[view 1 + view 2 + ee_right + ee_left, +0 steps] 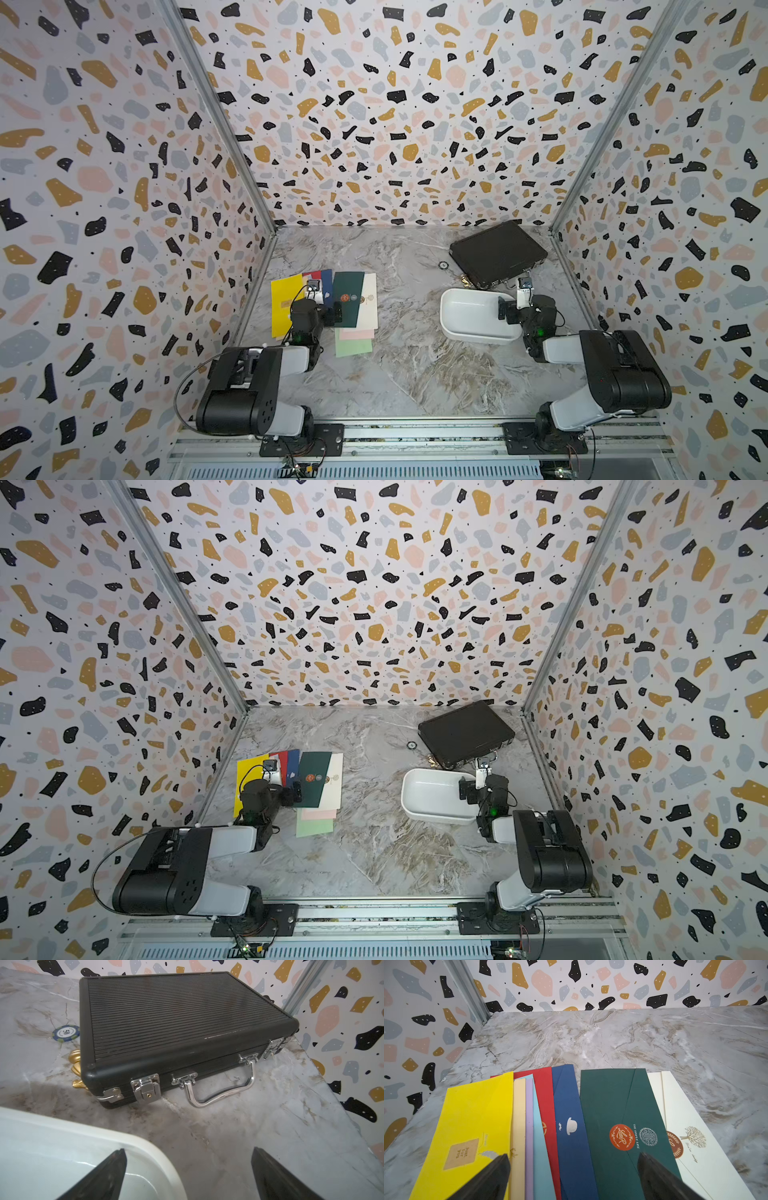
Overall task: Put the sealed envelopes into the storage box
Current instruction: Adjust the storage box at the center of the board.
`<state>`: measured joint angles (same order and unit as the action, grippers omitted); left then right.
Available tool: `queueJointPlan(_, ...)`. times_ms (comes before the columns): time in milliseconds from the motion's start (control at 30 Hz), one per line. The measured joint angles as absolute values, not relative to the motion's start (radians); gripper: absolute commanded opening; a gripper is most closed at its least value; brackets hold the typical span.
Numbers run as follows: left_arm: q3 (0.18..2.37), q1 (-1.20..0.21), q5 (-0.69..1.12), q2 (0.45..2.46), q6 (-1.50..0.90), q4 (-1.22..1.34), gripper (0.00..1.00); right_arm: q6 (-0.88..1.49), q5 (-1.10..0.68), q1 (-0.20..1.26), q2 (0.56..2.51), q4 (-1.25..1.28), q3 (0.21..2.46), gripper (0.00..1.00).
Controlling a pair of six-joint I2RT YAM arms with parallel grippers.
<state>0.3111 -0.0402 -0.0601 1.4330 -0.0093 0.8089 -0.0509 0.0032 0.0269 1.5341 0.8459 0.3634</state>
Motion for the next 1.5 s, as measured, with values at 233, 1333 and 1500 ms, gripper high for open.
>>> queueJointPlan(233,0.311,-0.039,-0.06,1.433,-0.009,0.809,0.99,-0.051,0.003,0.027,1.534,0.846,0.363,0.99)
queueJointPlan(1333,0.311,-0.039,-0.068,1.433,-0.011,0.809,0.99,-0.05,0.007,0.027,1.534,0.846,0.363,0.99)
queueJointPlan(1500,0.309,-0.035,-0.119,1.425,-0.022,0.81,0.99,-0.049,0.011,0.027,1.534,0.846,0.363,0.99)
